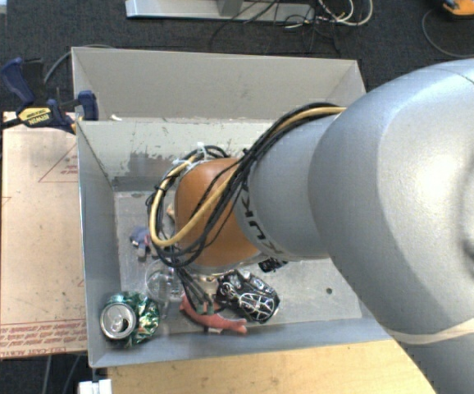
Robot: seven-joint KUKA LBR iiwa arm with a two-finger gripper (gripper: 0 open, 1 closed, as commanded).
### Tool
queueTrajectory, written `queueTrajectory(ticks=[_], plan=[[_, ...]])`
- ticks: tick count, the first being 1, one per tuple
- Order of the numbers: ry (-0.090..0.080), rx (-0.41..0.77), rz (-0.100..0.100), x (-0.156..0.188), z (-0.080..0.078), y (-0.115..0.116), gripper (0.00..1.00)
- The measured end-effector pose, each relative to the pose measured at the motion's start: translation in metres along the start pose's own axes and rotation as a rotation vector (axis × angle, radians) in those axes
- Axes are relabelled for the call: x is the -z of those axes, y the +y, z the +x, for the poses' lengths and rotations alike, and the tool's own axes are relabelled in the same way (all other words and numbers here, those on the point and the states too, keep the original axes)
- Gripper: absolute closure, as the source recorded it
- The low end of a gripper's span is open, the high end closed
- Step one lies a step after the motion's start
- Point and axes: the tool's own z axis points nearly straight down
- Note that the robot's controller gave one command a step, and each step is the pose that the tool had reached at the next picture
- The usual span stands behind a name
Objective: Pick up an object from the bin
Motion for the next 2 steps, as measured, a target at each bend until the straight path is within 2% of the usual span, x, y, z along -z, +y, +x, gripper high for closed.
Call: queueTrajectory(ticks=[1, 2], plan=[[-0.009, 0.22, -0.004, -0.002, -0.011, -0.07, 1.0], [-0.002, 0.418, -0.001, 0.01, -0.031, -0.075, 1.0]])
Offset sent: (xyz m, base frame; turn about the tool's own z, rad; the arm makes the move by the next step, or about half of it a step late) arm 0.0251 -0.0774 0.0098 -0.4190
